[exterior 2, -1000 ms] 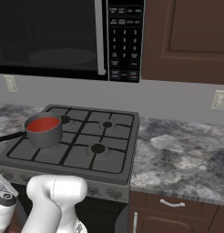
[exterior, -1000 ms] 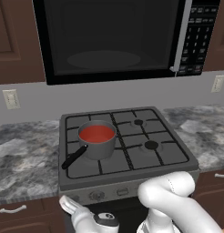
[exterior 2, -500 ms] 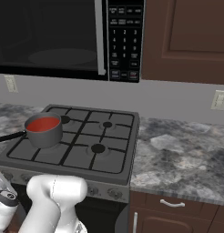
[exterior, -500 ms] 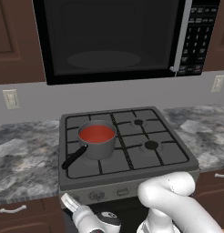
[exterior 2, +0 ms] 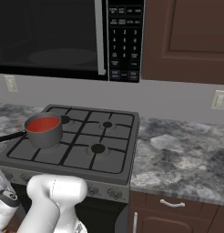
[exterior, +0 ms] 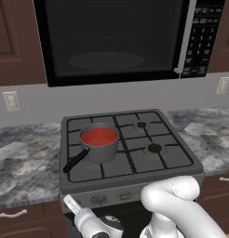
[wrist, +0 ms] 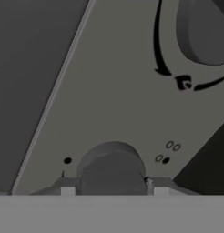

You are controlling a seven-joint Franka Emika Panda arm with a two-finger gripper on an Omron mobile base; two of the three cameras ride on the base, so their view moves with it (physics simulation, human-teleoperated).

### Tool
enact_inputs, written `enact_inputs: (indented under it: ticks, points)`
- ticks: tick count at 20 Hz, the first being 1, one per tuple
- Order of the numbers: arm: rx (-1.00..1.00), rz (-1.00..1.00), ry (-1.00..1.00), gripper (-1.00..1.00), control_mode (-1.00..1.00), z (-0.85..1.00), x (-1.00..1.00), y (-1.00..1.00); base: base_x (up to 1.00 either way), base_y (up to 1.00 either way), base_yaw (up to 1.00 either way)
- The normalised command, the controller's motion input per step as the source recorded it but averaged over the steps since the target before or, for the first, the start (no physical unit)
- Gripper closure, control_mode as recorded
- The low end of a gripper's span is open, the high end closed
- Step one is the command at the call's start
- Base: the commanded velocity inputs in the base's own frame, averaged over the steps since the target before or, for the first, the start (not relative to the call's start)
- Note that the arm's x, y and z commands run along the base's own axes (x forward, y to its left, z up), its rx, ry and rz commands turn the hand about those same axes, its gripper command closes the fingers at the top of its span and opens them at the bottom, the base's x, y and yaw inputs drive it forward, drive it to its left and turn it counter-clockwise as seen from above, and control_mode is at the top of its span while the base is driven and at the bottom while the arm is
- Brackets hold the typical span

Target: Wait until the marinara sauce is simmered to a deep red color and then turn off the stove.

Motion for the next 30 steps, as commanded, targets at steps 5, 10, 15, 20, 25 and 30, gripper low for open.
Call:
enact_inputs:
  ticks: [5,10,15,20,25,30]
  points:
    - [0.2,-0.2,0.04,1.0,-1.0,-0.16,-0.04,0.12,0.0,0.0,0.0]
    - [0.2,-0.21,0.01,1.0,-1.0,-0.21,-0.05,0.11,0.0,0.0,0.0]
    - [0.21,-0.21,0.0,1.0,-1.0,-0.25,-0.07,0.08,0.0,0.0,0.0]
    - [0.23,-0.22,0.0,1.0,-1.0,-0.21,-0.1,0.1,0.0,0.0,0.0]
    - [0.24,-0.25,0.0,1.0,-1.0,-0.14,-0.1,0.15,0.0,0.0,0.0]
    - [0.23,-0.28,0.01,1.0,-1.0,-0.12,-0.13,0.25,0.0,0.0,0.0]
